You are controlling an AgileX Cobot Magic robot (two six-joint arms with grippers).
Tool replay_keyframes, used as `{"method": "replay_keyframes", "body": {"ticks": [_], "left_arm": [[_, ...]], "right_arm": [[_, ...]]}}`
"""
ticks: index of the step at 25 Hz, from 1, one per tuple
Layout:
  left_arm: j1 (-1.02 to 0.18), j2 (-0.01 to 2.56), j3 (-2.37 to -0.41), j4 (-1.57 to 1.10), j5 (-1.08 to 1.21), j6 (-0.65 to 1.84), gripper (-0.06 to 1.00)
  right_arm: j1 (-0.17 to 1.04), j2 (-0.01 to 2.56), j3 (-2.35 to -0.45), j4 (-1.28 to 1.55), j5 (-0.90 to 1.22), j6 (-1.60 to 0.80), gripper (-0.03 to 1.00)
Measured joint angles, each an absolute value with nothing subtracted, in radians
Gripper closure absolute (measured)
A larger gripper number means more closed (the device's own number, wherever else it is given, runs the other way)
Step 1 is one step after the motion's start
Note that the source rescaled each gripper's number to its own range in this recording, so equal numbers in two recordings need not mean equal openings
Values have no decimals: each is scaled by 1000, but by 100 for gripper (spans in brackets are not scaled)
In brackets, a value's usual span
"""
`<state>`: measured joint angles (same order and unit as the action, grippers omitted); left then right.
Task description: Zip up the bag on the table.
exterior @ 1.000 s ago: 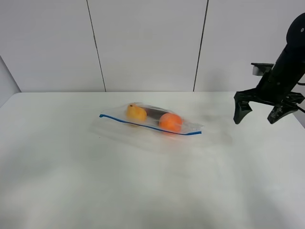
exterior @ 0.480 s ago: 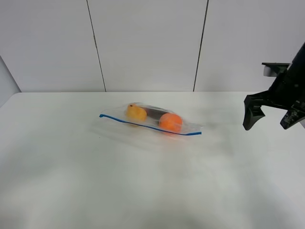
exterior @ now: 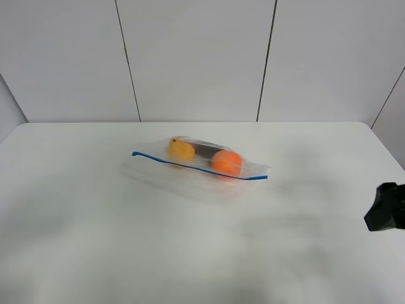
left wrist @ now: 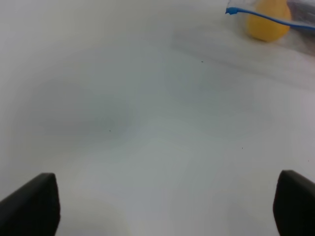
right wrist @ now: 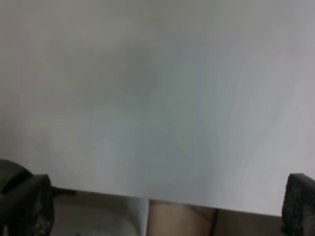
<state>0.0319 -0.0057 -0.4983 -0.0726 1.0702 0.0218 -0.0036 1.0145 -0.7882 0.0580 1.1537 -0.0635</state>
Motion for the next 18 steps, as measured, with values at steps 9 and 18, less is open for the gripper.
{"method": "replay_keyframes", "body": {"ticks": [9, 18], "left_arm": [[32, -6, -498, -73, 1070, 22, -6], [32, -6, -498, -73, 1070, 22, -6]], "right_arm": [[-4, 472, -503, 60, 1019, -93, -3], [-4, 115, -496, 61, 1020, -94, -3]]}}
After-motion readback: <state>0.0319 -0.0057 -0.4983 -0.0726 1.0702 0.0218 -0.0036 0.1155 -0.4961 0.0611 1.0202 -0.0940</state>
